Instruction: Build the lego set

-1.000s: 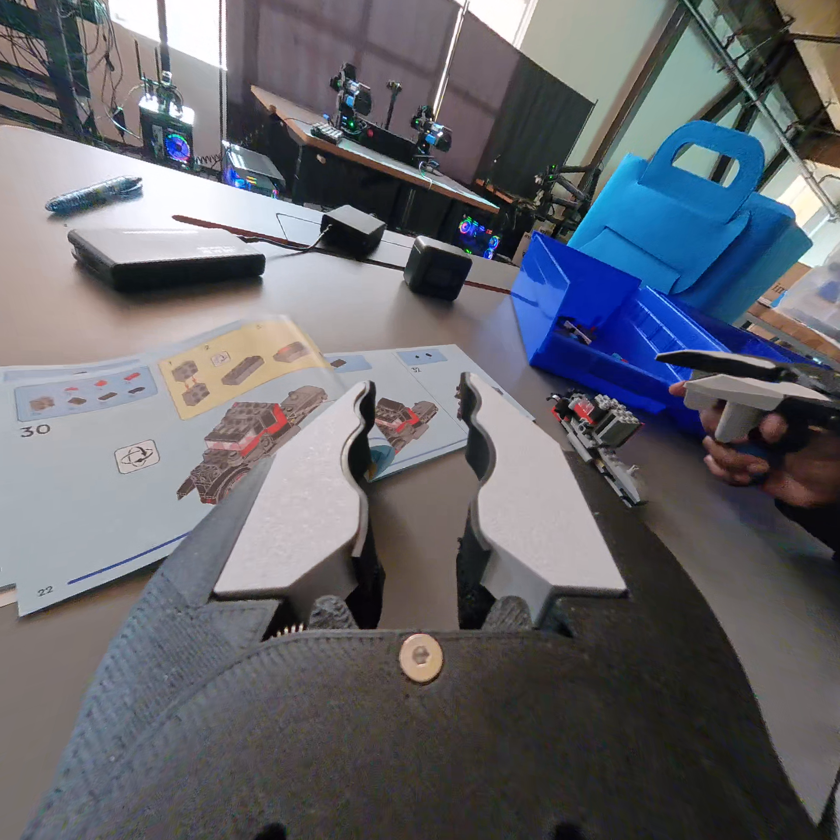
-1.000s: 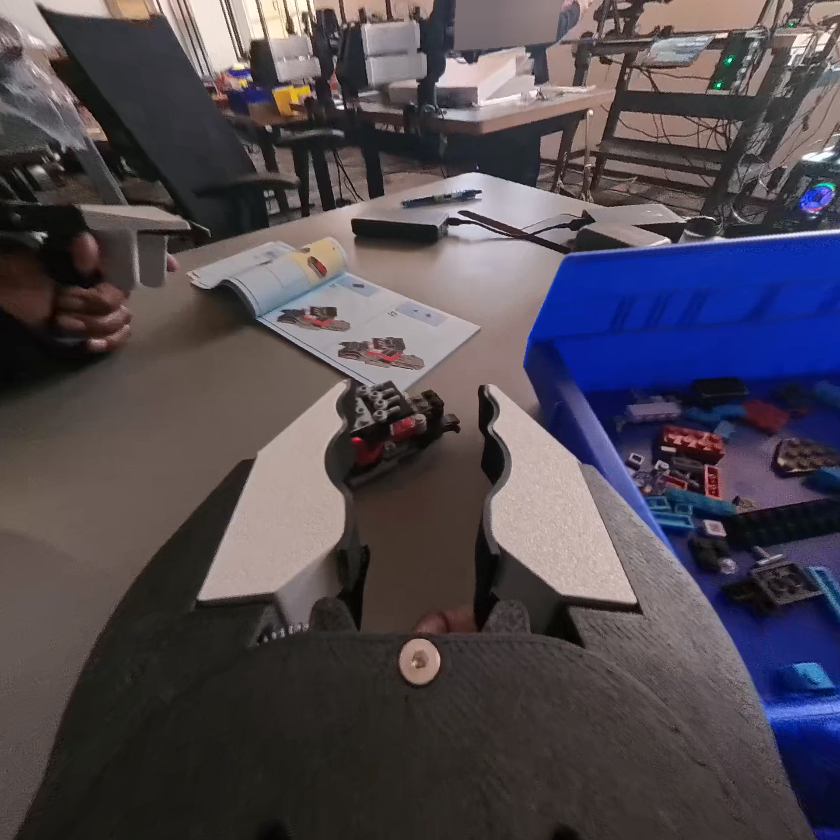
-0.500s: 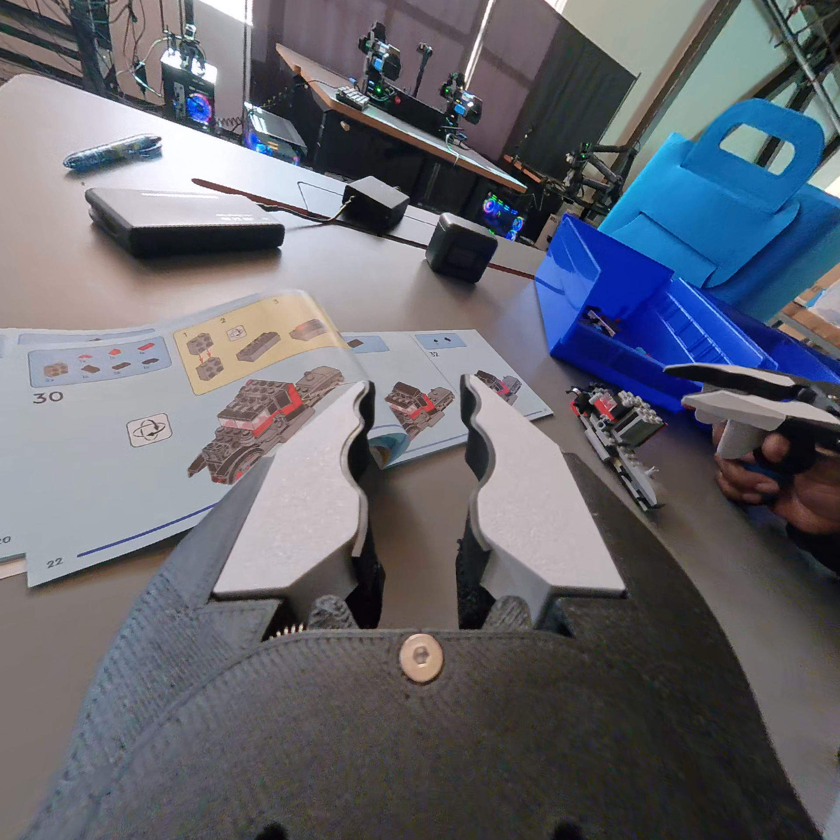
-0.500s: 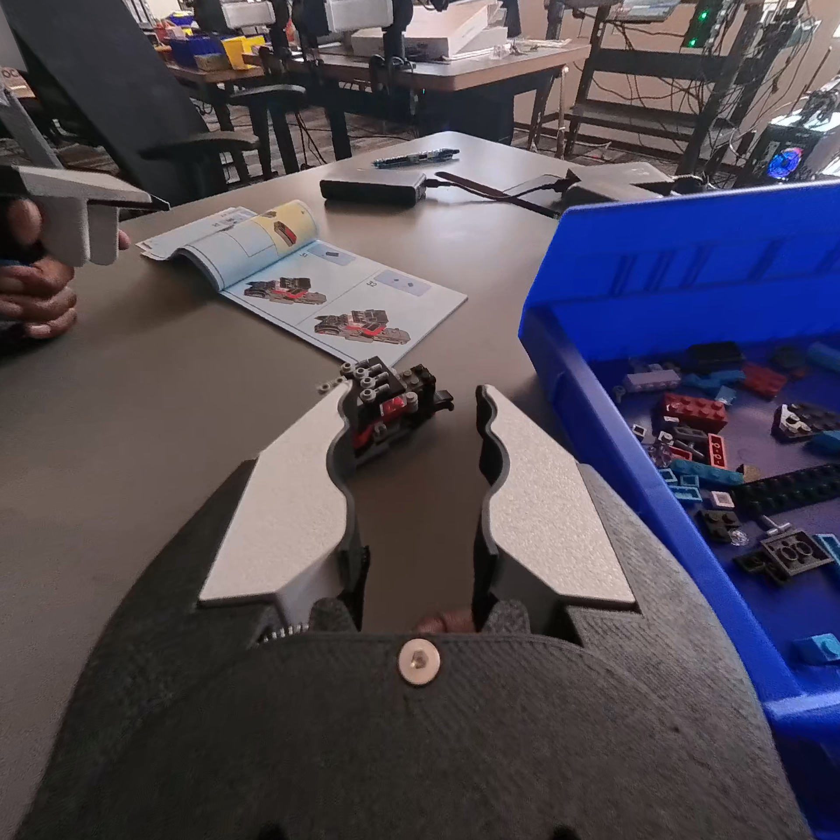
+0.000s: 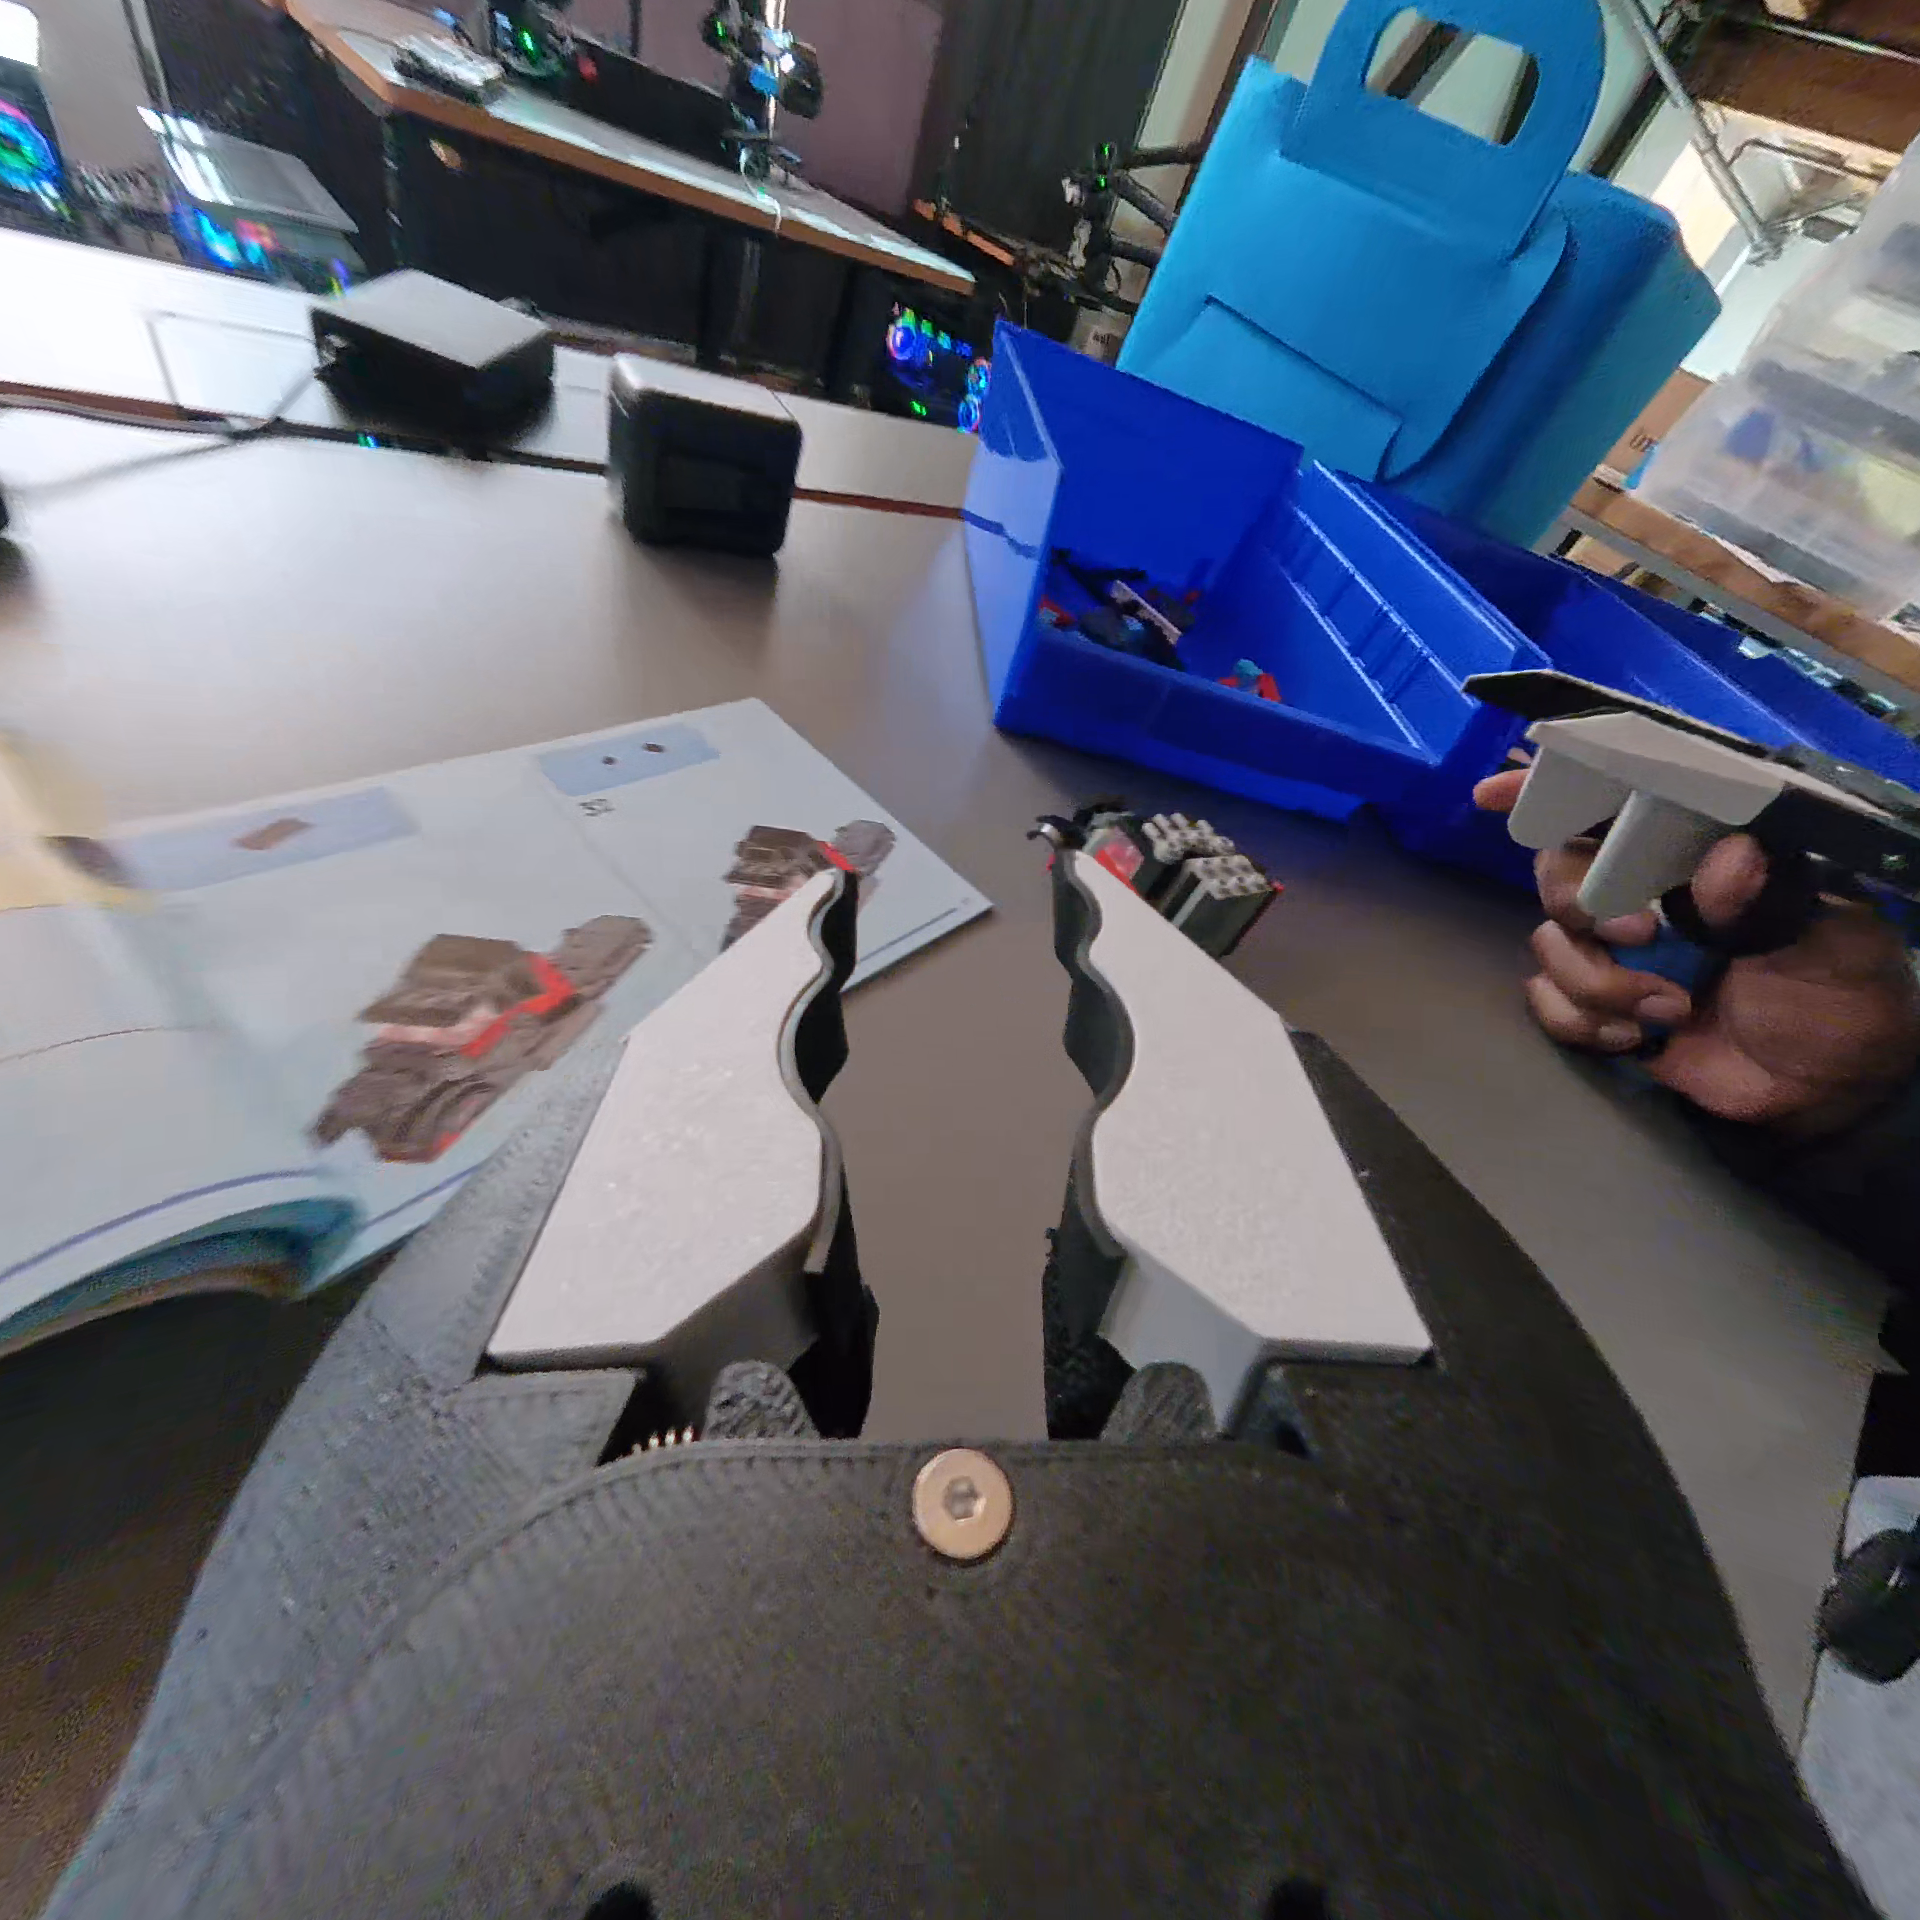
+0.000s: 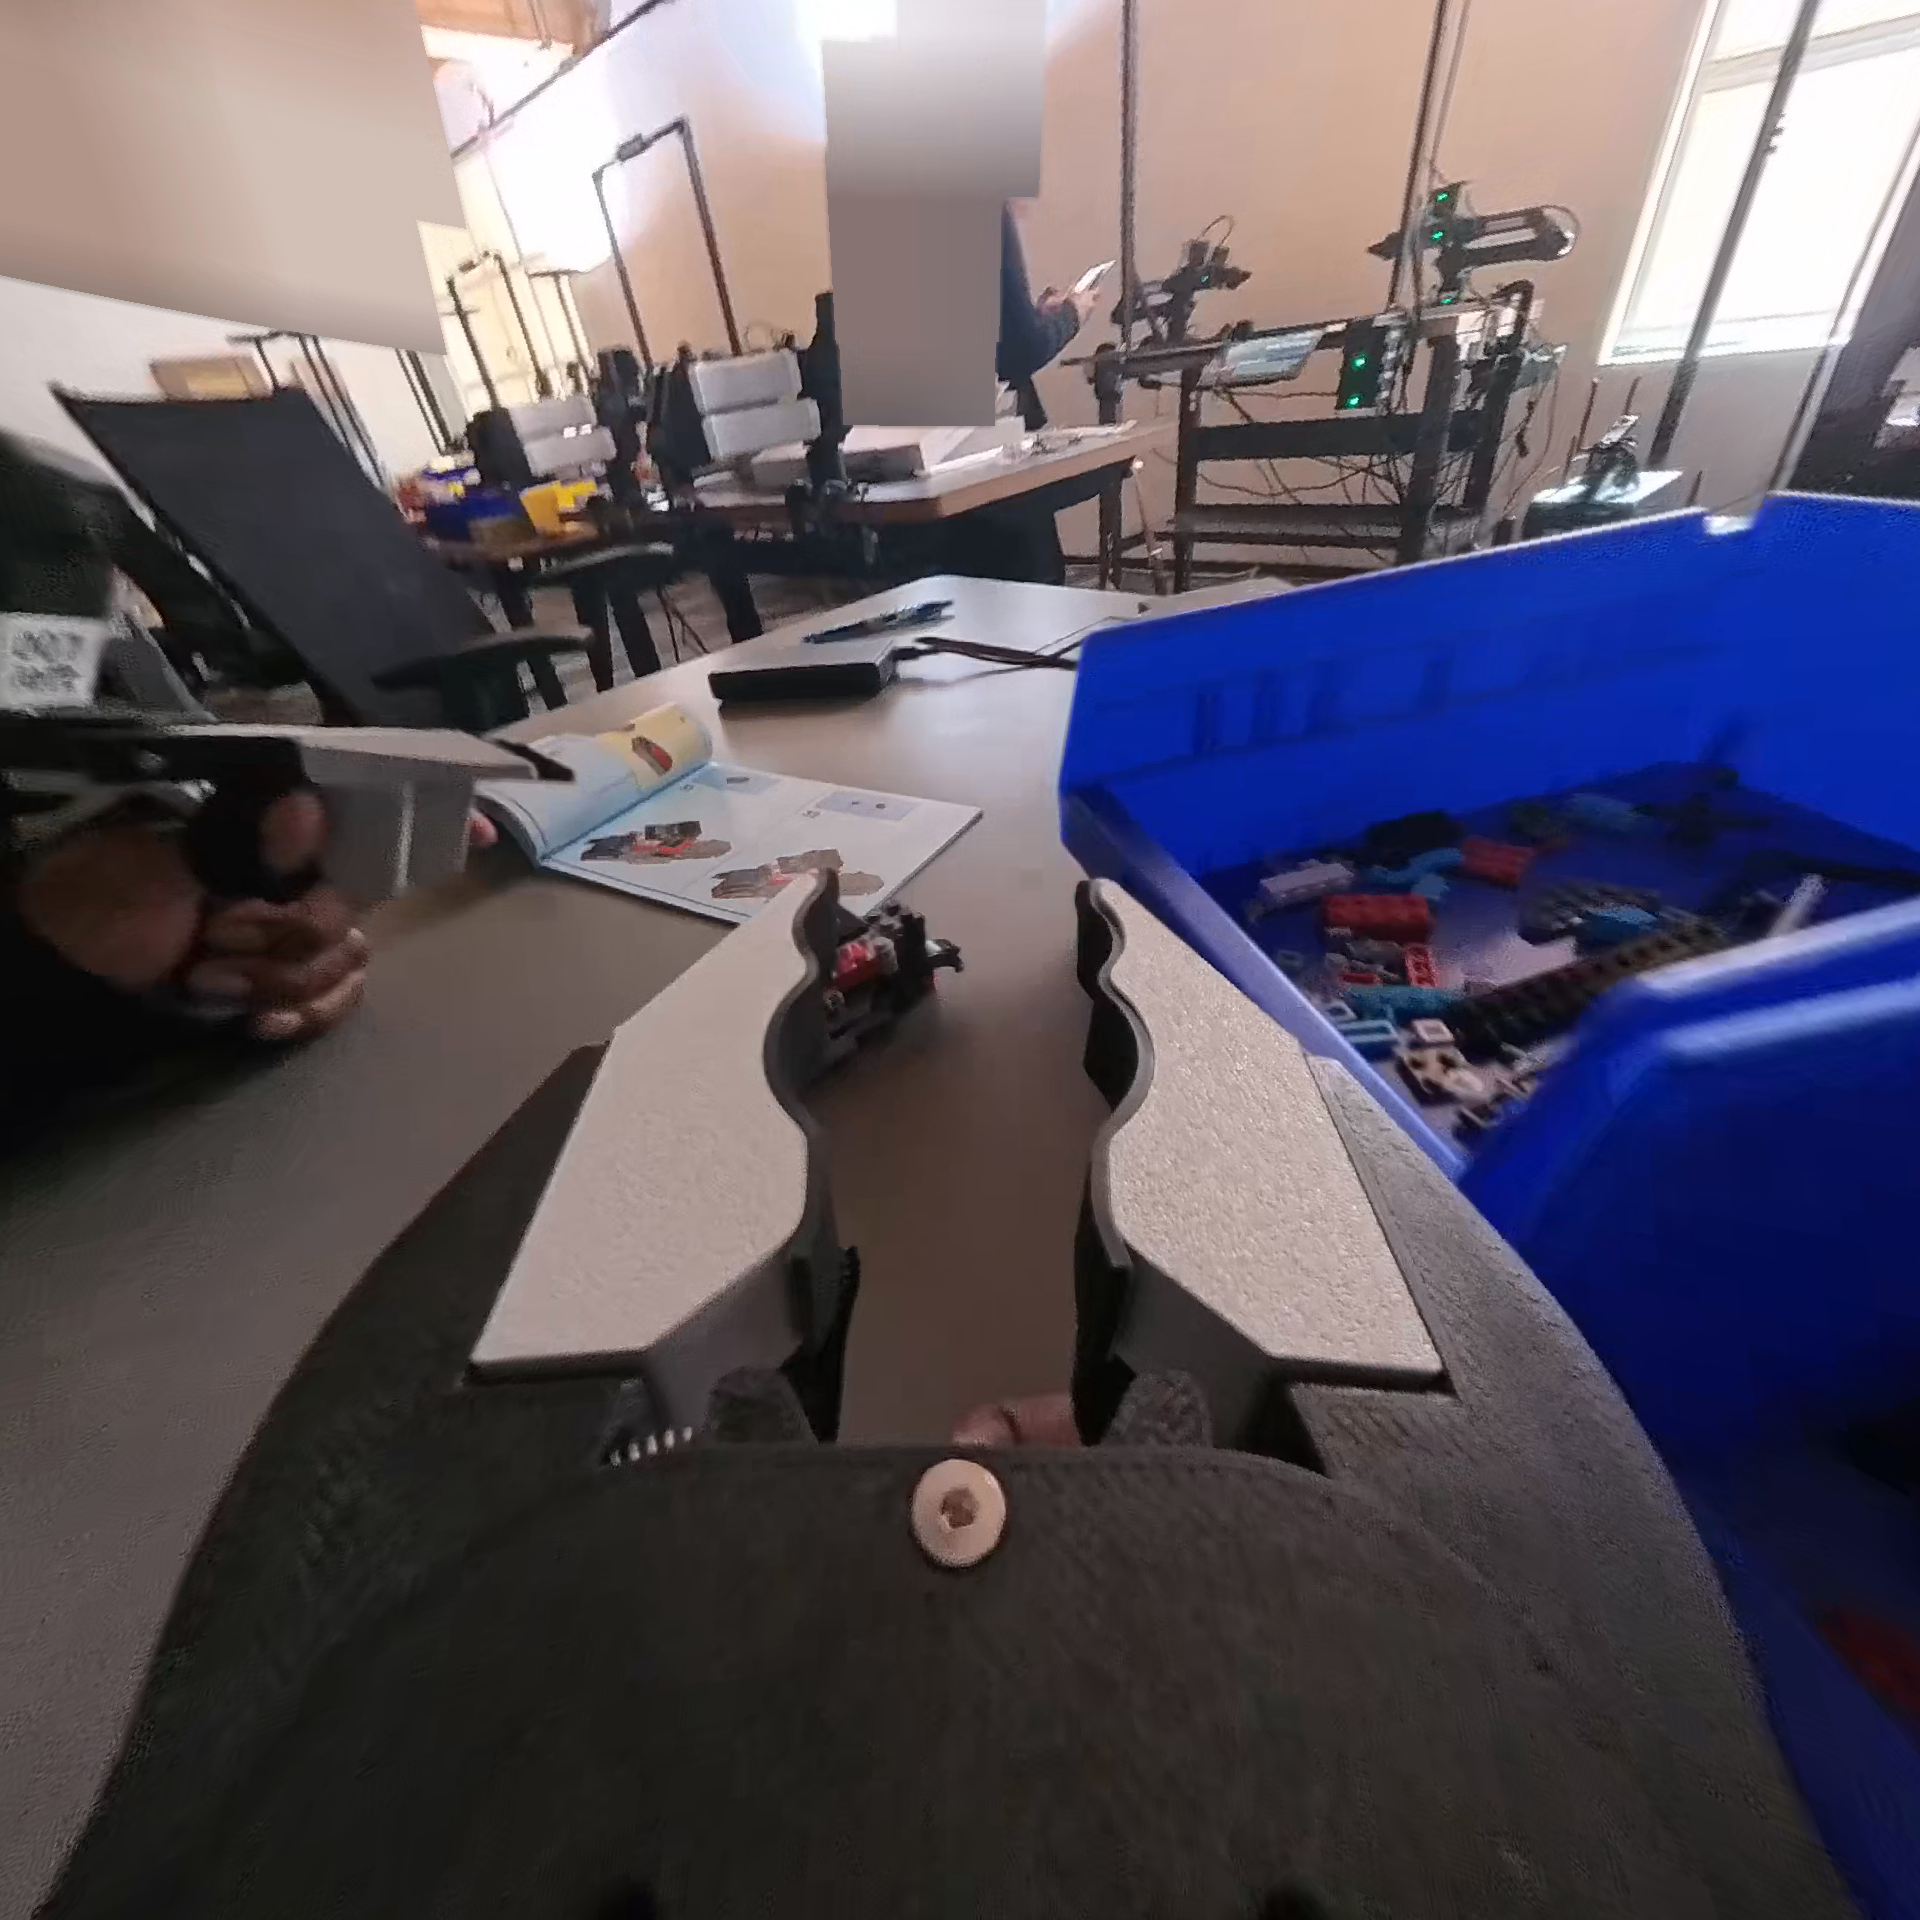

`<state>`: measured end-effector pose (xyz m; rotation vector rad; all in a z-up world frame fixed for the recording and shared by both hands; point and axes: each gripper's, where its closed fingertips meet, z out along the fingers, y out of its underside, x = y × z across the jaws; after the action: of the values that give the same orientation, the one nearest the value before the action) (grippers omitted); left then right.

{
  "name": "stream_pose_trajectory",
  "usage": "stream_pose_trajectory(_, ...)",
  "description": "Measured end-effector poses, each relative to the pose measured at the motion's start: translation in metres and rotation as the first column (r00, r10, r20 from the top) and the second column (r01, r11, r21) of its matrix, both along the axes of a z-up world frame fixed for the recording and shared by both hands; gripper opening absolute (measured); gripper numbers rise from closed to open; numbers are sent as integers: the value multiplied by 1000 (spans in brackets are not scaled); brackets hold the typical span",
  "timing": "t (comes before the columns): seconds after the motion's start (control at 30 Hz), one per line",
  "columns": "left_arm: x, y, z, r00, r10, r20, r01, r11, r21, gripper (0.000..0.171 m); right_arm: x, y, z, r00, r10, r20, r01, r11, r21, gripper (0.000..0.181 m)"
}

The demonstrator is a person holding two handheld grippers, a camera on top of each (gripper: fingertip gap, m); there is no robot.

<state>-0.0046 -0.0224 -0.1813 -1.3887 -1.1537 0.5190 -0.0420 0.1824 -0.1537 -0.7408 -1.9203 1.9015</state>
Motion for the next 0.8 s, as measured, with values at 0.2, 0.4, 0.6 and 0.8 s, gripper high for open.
stream_pose_trajectory(0.2,-19,31,-3,1000,-6,13,6,1000,-15,39,8,49,13,999,-34,31,39,984,-171,42)
stream_pose_trajectory(0.4,-30,37,-14,998,21,62,-16,996,-83,38,8,71,15,996,-53,72,69,966,-247,41)
stream_pose_trajectory(0.6,-38,41,-21,994,28,102,-17,994,-110,38,5,97,11,983,-118,139,154,946,-284,38)
stream_pose_trajectory(0.8,-41,48,-29,991,22,129,3,982,-190,37,0,113,-3,955,-203,218,250,944,-215,31)
